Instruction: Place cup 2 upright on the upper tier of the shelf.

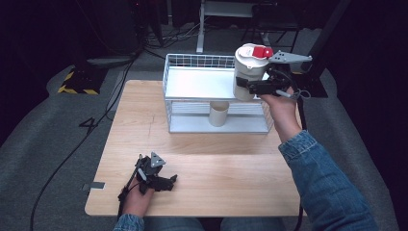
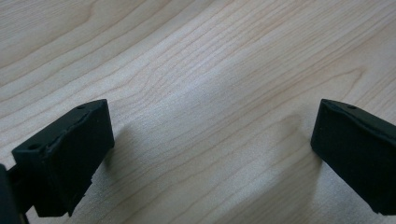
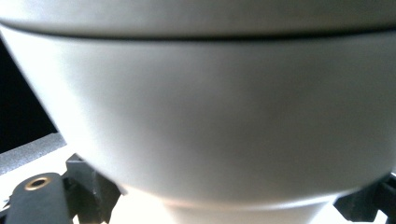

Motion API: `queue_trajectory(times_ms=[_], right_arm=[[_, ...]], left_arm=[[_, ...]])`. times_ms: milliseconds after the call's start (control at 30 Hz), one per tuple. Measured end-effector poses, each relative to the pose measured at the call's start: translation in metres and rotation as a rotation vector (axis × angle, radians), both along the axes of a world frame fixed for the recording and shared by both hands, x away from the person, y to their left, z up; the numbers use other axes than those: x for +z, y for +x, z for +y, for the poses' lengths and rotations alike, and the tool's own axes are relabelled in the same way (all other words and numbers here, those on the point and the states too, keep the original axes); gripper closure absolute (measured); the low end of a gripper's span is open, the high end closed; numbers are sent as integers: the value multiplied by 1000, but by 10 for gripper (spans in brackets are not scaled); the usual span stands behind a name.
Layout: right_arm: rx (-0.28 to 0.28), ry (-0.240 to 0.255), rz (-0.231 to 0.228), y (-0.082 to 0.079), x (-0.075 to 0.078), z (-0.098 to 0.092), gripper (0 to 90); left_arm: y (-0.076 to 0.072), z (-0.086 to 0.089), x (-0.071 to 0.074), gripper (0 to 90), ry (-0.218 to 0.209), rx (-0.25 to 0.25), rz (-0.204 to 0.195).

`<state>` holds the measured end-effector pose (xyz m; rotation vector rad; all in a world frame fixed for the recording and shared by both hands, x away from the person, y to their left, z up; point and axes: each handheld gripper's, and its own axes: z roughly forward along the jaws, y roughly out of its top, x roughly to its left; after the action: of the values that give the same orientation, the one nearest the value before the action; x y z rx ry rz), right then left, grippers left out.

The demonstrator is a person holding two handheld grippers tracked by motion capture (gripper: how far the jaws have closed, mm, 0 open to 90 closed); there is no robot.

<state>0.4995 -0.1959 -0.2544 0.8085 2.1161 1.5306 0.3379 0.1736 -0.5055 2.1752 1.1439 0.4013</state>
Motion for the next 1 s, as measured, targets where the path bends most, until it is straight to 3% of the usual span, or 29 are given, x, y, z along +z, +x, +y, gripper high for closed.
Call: queue_trajectory(times_ms=[467,1000], right_arm=[[-26,-3,5,25,3,21,135],[-46,42,32,54,-5,41,135]], left_arm=[[1,-1,0,0,2,-1,-4],[1,-2,0,0,1,0,-4]])
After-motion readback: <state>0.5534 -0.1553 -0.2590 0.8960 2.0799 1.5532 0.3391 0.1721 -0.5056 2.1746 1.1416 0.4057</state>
